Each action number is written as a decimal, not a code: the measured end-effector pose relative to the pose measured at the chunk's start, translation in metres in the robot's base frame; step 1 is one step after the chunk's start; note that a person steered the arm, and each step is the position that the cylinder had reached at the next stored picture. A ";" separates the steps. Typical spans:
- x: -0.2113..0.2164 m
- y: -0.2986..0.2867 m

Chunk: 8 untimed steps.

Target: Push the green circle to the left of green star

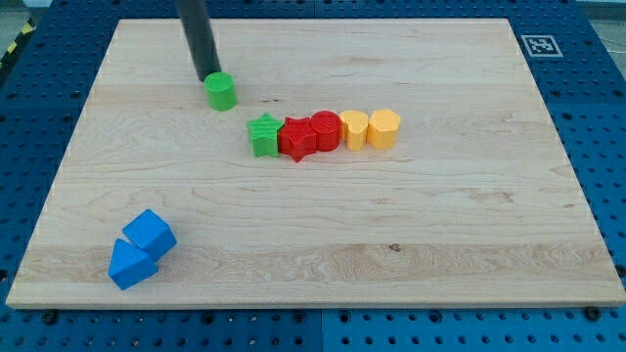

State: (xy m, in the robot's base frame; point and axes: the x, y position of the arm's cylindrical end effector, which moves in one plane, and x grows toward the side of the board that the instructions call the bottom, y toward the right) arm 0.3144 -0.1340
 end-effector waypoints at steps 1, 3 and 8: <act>0.021 0.024; 0.023 0.027; 0.028 0.007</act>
State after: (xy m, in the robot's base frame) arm 0.3428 -0.1267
